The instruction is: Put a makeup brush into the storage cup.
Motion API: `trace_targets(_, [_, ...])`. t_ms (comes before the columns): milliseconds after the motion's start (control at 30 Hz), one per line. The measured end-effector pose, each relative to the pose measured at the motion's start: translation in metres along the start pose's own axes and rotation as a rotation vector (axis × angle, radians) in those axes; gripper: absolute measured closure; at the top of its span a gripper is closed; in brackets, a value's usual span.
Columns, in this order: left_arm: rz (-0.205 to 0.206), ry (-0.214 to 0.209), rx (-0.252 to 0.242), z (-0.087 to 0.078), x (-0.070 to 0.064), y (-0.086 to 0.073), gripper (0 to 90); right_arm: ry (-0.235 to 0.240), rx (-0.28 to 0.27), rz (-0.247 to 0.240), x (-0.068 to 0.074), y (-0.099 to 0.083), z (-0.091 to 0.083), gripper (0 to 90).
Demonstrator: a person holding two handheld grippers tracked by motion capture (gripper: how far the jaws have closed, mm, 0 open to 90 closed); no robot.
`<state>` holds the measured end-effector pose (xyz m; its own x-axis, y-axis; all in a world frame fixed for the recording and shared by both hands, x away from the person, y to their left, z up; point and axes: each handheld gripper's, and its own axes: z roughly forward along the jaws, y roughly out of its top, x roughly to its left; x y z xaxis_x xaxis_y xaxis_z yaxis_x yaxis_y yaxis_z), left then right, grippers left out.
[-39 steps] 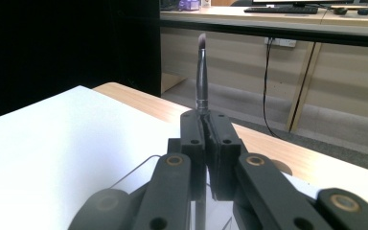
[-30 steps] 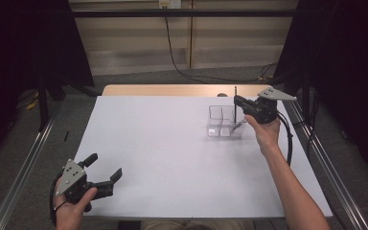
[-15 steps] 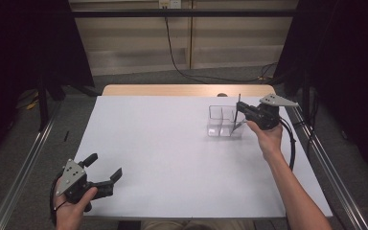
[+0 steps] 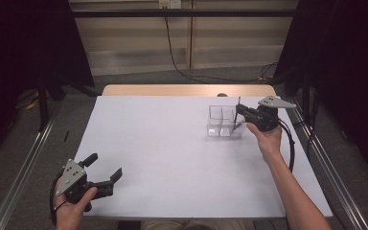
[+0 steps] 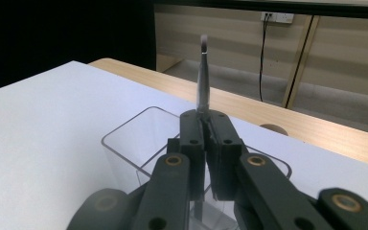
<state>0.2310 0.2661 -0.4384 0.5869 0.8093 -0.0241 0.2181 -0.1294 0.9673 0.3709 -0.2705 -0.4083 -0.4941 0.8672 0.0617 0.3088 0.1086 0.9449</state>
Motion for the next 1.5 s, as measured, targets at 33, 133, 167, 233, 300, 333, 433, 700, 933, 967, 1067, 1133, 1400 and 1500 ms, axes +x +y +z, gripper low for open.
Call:
trace_targets(33, [-0.004, 0.0, -0.001, 0.0, 0.0, 0.0, 2.6, 0.002, 0.003, -0.007, 0.0, 0.0, 0.001, 85.9])
trace_targets(133, [0.0, 0.0, -0.001, 0.0, 0.0, 0.0, 2.6, 0.003, 0.004, -0.01, 0.0, 0.0, 0.001, 85.8])
trace_targets(167, [-0.001, -0.001, -0.001, 0.0, 0.0, 0.0, 2.6, 0.003, 0.004, -0.01, 0.0, 0.0, 0.001, 85.8])
trace_targets(233, [-0.001, -0.001, -0.001, 0.0, 0.0, 0.0, 2.6, 0.004, 0.009, -0.007, 0.001, -0.001, 0.001, 85.5])
trace_targets(300, [-0.001, 0.001, -0.003, 0.0, 0.0, 0.0, 2.6, 0.007, 0.008, -0.008, 0.0, -0.001, 0.001, 85.2])
trace_targets(333, [-0.003, 0.002, -0.004, 0.0, 0.0, 0.0, 2.6, 0.014, 0.011, -0.006, 0.0, -0.001, 0.001, 84.9])
trace_targets(433, [-0.004, 0.003, -0.005, 0.0, 0.001, 0.0, 2.6, 0.018, 0.015, -0.013, 0.0, -0.002, 0.001, 84.1])
trace_targets(700, [-0.013, 0.007, -0.001, 0.003, 0.001, 0.001, 2.6, 0.038, -0.014, -0.001, 0.0, 0.001, -0.003, 71.7])
trace_targets(933, [-0.021, 0.008, 0.0, 0.005, 0.001, 0.0, 2.6, 0.045, -0.034, 0.011, -0.002, 0.002, -0.007, 62.8])
trace_targets(967, [-0.019, 0.009, 0.0, 0.006, 0.002, 0.0, 2.6, 0.046, -0.034, 0.008, -0.002, 0.002, -0.007, 59.8])
trace_targets(1067, [-0.019, 0.005, -0.002, 0.007, 0.002, 0.001, 2.6, 0.051, -0.031, 0.007, -0.001, 0.002, -0.007, 51.5])
trace_targets(1133, [-0.024, 0.004, -0.006, 0.007, 0.002, 0.001, 2.6, 0.059, -0.032, 0.004, -0.001, 0.002, -0.007, 49.3])
trace_targets(1400, [-0.011, -0.007, -0.012, 0.004, 0.001, 0.001, 2.6, 0.071, -0.035, -0.012, 0.006, 0.004, -0.011, 22.5])
trace_targets(1500, [-0.006, -0.01, -0.013, 0.003, 0.001, 0.001, 2.6, 0.072, -0.033, -0.011, 0.009, 0.004, -0.015, 18.0])
